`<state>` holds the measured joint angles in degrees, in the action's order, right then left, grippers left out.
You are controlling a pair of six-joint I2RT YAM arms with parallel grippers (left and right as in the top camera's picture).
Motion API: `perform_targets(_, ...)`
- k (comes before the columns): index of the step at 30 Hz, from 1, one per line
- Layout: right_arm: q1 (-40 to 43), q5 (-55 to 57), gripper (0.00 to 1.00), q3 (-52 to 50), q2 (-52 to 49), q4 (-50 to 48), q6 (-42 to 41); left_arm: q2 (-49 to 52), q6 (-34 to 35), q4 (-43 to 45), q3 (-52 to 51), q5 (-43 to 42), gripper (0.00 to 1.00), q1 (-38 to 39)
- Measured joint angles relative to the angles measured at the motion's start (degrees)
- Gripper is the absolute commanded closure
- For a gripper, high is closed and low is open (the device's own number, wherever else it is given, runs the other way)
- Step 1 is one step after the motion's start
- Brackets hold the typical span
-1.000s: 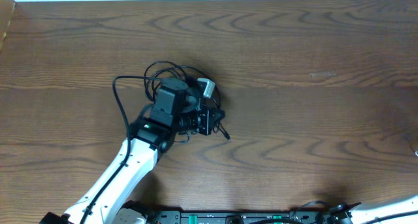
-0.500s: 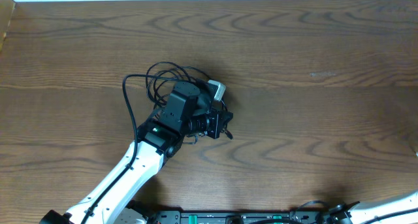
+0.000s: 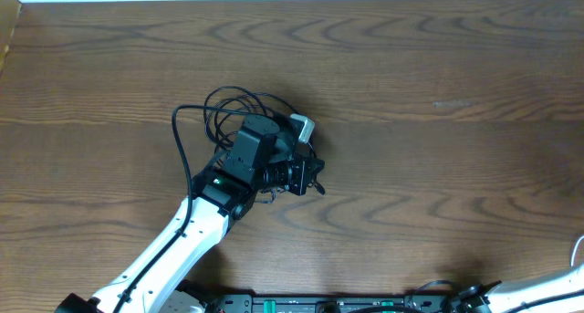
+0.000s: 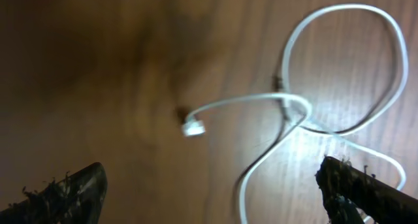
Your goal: Untangle cables
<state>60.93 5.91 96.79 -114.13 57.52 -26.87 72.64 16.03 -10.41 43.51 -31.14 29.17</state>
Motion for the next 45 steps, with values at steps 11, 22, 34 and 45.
perform_targets(11, -4.0, -13.1, 0.01, 0.4, 14.5, -2.4, 5.7, 0.0, 0.0, 0.4, 0.0, 0.0, 0.88, 0.0)
perform_targets(22, -22.4, -31.4, 0.01, 0.5, 15.1, 3.1, 21.3, 0.0, 0.3, 8.1, -0.1, -1.5, 0.88, 0.0)
perform_targets(34, -35.5, -28.9, 0.01, 0.4, 15.1, 13.0, 21.8, -0.5, 9.5, 27.8, -0.3, -9.2, 0.86, 0.2)
perform_targets(45, -39.4, -27.4, 0.01, -5.7, 15.1, 9.1, 22.2, -0.5, 14.1, 28.4, 3.3, -13.6, 0.85, 1.6)
